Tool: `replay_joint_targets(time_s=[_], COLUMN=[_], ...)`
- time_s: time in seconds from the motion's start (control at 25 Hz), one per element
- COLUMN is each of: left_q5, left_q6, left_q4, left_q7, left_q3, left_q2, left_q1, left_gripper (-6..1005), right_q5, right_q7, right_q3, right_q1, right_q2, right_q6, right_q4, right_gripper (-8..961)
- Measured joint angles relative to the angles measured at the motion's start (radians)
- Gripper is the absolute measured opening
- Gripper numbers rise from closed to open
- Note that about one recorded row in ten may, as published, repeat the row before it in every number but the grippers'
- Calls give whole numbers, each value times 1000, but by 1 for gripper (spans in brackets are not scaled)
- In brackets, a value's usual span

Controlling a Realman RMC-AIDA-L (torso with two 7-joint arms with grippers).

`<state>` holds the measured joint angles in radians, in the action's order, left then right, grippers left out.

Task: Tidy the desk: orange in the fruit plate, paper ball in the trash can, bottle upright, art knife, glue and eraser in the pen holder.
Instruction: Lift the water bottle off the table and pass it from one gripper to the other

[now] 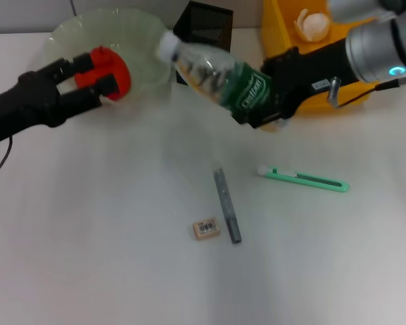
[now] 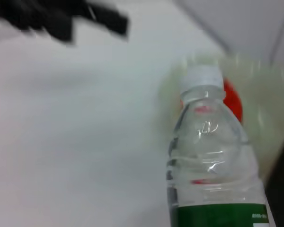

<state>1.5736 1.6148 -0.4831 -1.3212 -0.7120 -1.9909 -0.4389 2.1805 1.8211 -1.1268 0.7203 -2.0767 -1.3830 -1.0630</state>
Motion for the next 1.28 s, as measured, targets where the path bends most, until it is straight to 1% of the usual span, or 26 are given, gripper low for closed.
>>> replay_joint_targets(time_s=[0.04, 0.08, 0.12, 0.2, 0.24, 0.32, 0.36, 0.4, 0.56, 0.6, 0.8, 0.96, 1.0, 1.28], left_q5=[0, 0, -1, -2, -2, -8, -15, -27, -32, -62, -98, -105, -106, -108], left_q6=[7, 14, 23, 47, 47, 62, 69, 85, 91, 117, 137, 147, 161, 186], left_q4=[0, 0, 0, 0, 0, 1, 2, 2, 3, 26, 71, 93, 115, 146], left_q7=[0, 2, 4, 7, 7, 4, 4, 7, 9, 11, 18, 26, 35, 54], left_q3=[18, 31, 45, 66, 66, 71, 72, 72, 72, 67, 70, 72, 72, 72], left_q2=[-8, -14, -23, -35, -35, -43, -51, -65, -69, -75, -75, -76, -76, -79], left_q1=[0, 0, -1, -4, -4, -9, -12, -14, -14, -22, -32, -39, -47, -58], left_gripper=[835, 835, 835, 835, 835, 835, 835, 835, 835, 835, 835, 835, 835, 834], right_q5=[0, -96, -96, -234, -234, -291, -314, -348, -376, -388, -425, -441, -442, -443], right_q7=[0, -65, -65, -167, -167, -205, -221, -253, -291, -316, -372, -394, -407, -430], right_q3=[0, 27, 27, 62, 62, 79, 84, 88, 89, 89, 89, 87, 86, 82], right_q1=[0, -22, -22, -47, -47, -53, -54, -55, -54, -50, -47, -45, -38, -21], right_q2=[0, 0, 0, 3, 3, 5, 5, 5, 4, 3, 2, 1, -1, -2], right_q6=[0, -20, -20, -78, -78, -108, -118, -129, -139, -152, -164, -167, -168, -163], right_q4=[0, 15, 15, 58, 58, 90, 109, 148, 195, 223, 283, 314, 336, 391], right_gripper=[769, 769, 769, 769, 769, 769, 769, 770, 770, 770, 770, 769, 769, 769])
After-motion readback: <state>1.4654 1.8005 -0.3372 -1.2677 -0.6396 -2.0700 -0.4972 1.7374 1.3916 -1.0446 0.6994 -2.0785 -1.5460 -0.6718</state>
